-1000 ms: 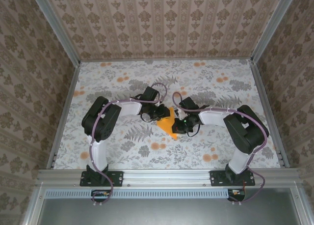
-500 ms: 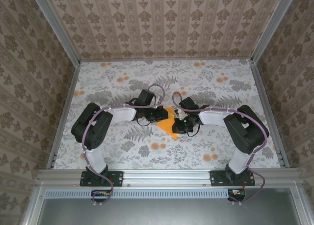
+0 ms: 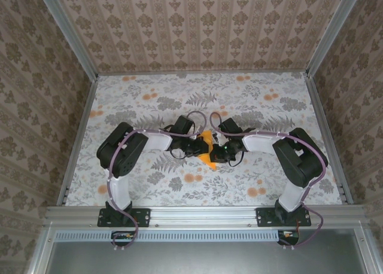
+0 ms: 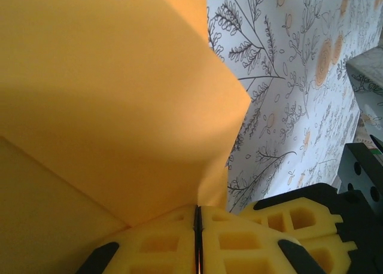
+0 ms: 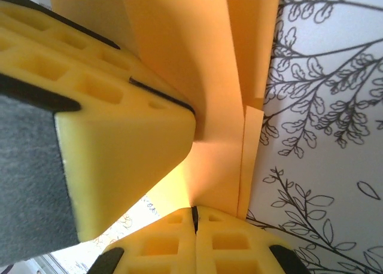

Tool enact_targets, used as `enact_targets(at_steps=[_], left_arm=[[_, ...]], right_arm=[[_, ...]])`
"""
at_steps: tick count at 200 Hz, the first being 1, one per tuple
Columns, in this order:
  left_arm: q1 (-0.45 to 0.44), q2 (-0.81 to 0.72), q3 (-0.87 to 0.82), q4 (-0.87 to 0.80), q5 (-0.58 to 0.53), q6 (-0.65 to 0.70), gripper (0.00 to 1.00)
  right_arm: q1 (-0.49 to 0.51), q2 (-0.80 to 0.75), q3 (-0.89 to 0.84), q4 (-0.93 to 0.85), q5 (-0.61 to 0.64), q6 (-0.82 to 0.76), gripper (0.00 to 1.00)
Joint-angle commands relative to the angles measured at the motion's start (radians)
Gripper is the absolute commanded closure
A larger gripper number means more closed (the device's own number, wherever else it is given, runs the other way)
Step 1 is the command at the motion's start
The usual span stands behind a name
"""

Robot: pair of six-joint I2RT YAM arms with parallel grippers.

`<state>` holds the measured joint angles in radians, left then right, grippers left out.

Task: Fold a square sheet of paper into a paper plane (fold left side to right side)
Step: Fourth fold the wing at the center of the table.

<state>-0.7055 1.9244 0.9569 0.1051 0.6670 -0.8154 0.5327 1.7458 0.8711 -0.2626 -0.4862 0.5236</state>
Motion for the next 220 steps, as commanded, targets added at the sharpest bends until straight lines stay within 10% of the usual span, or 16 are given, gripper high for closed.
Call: enact_targets(at_steps=[1,220], left_arm=[[0.021,0.031,0.025,-0.032,-0.018,0.001,0.9],[0.288,0.231,0.361,-0.305,-0.08,0.276,0.9]], right_arm=[[-0.011,0.055,-0.018,-0.145,0.13,-0.028,1.0],[-0.011,0.039,-0.026,-0.196,0.146,-0.053,1.0]])
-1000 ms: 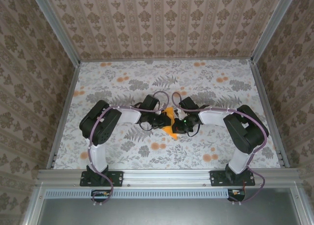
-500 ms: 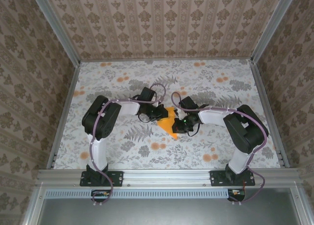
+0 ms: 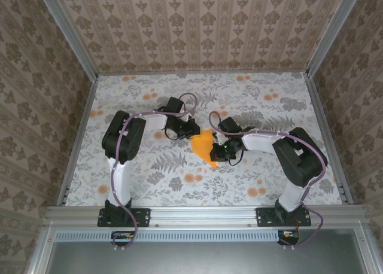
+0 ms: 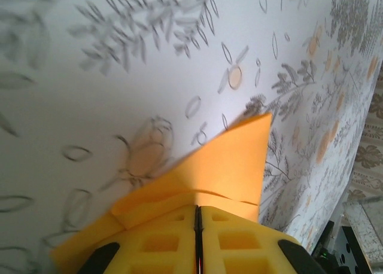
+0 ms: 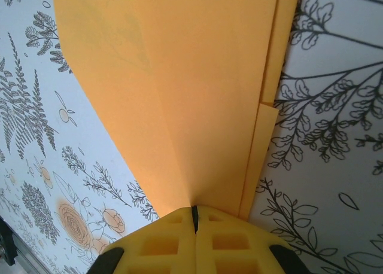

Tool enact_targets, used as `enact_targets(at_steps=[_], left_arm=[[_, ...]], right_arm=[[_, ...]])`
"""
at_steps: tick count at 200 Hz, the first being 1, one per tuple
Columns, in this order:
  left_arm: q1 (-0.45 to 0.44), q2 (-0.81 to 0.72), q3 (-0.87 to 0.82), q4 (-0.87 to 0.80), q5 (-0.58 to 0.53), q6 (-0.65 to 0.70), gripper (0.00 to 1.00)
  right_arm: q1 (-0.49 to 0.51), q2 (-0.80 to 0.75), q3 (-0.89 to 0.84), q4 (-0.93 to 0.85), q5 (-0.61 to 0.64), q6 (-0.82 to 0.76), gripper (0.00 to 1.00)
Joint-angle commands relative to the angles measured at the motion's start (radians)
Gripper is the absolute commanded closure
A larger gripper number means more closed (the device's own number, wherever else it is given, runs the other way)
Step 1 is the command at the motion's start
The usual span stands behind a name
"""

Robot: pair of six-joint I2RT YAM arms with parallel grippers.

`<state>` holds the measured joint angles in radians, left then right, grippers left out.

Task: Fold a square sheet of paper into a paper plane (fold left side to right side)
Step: Fourth fold the wing at the center of the table.

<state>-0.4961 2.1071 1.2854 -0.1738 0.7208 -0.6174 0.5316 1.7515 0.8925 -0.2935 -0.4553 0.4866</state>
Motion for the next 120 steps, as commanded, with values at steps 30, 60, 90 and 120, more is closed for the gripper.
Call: enact_targets(at_steps=[30,60,90,120], left_arm=[[0.114,0.068,0.056,-0.031,-0.13,0.093,0.89],[0.135,0.081,0.104,-0.058,-0.117,0.106,0.86],[0.155,0.023,0.108,-0.061,-0.109,0.11,0.8],[0.173,-0.133,0.024,-0.053,-0.149,0.109,0.68]], right_arm=[[-0.008,0.026,-0.05,-0.157,0.1,-0.011,1.0],[-0.003,0.023,-0.052,-0.134,0.072,0.001,1.0],[0.005,0.0,-0.067,-0.045,0.011,0.036,1.0],[0.005,-0.076,-0.081,0.087,-0.026,0.098,0.9]])
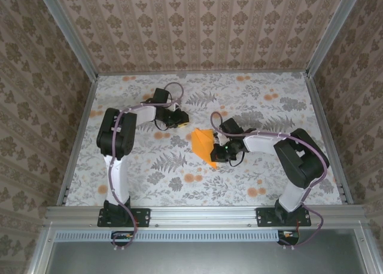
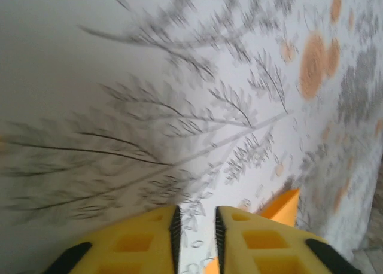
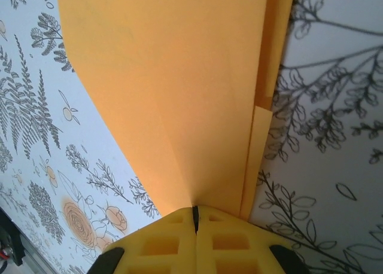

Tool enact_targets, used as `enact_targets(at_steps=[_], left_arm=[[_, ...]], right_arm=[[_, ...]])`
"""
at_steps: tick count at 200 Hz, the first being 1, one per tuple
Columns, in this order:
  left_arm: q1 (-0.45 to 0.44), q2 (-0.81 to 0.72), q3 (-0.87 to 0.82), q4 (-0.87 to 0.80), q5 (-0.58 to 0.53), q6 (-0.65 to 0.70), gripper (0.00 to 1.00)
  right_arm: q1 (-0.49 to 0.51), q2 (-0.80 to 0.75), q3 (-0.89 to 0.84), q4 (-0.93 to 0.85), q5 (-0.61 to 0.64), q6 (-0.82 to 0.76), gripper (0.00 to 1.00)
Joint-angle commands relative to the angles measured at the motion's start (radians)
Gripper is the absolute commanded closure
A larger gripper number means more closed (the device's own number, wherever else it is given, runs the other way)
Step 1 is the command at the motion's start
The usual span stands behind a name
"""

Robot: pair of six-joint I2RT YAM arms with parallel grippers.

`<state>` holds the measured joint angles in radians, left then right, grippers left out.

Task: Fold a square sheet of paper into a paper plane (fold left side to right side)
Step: Fourth fold the wing at the center of the table, then turn over the paper at the center of the table.

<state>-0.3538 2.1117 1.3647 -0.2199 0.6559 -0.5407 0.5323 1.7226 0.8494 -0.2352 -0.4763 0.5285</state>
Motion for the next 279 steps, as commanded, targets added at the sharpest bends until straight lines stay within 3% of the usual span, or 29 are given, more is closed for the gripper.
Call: enact_targets(at_steps=[1,30,55,114,213,237,266,279], left_arm=[[0.031,-0.144,-0.06,-0.006,-0.086,0.032,0.68],[0.015,-0.302,-0.195,0.041,-0.101,-0.012,0.6],[-0.043,-0.384,-0.297,0.099,-0.105,-0.08,0.52],[-0.196,-0.33,-0.361,0.21,-0.123,-0.212,0.5],[-0.253,-0.144,-0.238,0.274,-0.055,-0.247,0.64],[-0.26,-0.121,-0.199,0.287,-0.043,-0.246,0.74],[-0.252,-0.169,-0.188,0.286,-0.053,-0.216,0.89],[-0.24,-0.221,-0.182,0.27,-0.055,-0.195,0.94]], right_arm=[[0.004,-0.051,-0.039,0.031,-0.005,0.057,0.9],[-0.006,-0.163,-0.051,0.092,0.054,0.061,0.75],[-0.049,-0.273,-0.095,0.131,0.125,0.056,0.56],[-0.152,-0.457,-0.166,0.209,0.146,0.081,0.3],[-0.247,-0.59,-0.236,0.189,0.083,0.084,0.28],[-0.273,-0.605,-0.247,0.205,0.026,0.099,0.2],[-0.319,-0.604,-0.245,0.237,-0.099,0.123,0.01],[-0.338,-0.593,-0.23,0.244,-0.153,0.123,0.0]])
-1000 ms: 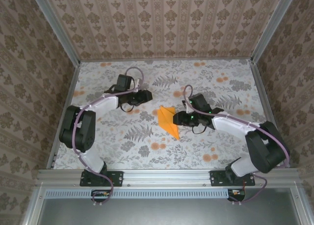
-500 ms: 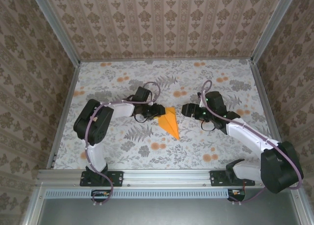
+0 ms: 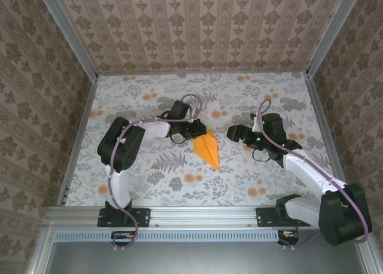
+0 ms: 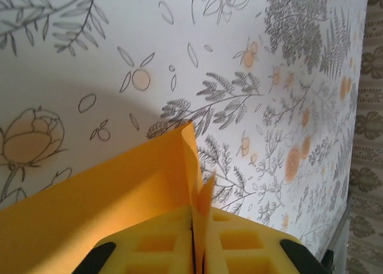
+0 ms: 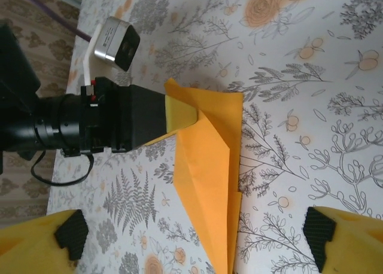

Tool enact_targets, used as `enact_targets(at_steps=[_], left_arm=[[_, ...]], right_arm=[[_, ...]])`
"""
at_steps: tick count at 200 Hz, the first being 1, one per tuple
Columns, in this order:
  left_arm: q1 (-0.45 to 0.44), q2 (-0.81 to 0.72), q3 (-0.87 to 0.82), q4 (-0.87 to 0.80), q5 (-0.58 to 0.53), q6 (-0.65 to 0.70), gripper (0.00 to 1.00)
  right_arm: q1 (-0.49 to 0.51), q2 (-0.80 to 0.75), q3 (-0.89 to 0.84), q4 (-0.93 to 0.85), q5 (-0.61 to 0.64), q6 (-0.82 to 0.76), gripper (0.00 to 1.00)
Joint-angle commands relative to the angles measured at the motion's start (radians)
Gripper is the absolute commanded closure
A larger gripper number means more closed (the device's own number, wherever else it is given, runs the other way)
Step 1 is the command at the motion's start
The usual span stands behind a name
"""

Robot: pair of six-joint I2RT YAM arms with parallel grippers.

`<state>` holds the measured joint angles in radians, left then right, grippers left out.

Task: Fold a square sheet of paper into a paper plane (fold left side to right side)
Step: Turn over the paper at the center of the table.

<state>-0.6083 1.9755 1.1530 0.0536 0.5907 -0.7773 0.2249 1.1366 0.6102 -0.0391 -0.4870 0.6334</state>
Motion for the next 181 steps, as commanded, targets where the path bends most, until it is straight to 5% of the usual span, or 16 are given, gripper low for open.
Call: enact_targets(at_steps=[1,84,135,181], left_arm=[[0.016,-0.089,0.03,-0.005,0.01,0.044,0.94],[0.142,-0.439,0.131,-0.087,0.046,0.064,0.99],[0.145,-0.49,0.162,-0.02,0.131,-0.015,0.99],[0.144,-0.499,0.112,0.098,0.184,-0.107,0.99]], right_arm=[[-0.032,-0.007,0.01,0.048,-0.146,0.017,0.0],[0.002,0.165,0.095,0.353,-0.516,0.141,0.0],[0.133,0.241,0.138,0.575,-0.571,0.226,0.0],[0.149,0.347,0.201,0.763,-0.566,0.363,0.0]])
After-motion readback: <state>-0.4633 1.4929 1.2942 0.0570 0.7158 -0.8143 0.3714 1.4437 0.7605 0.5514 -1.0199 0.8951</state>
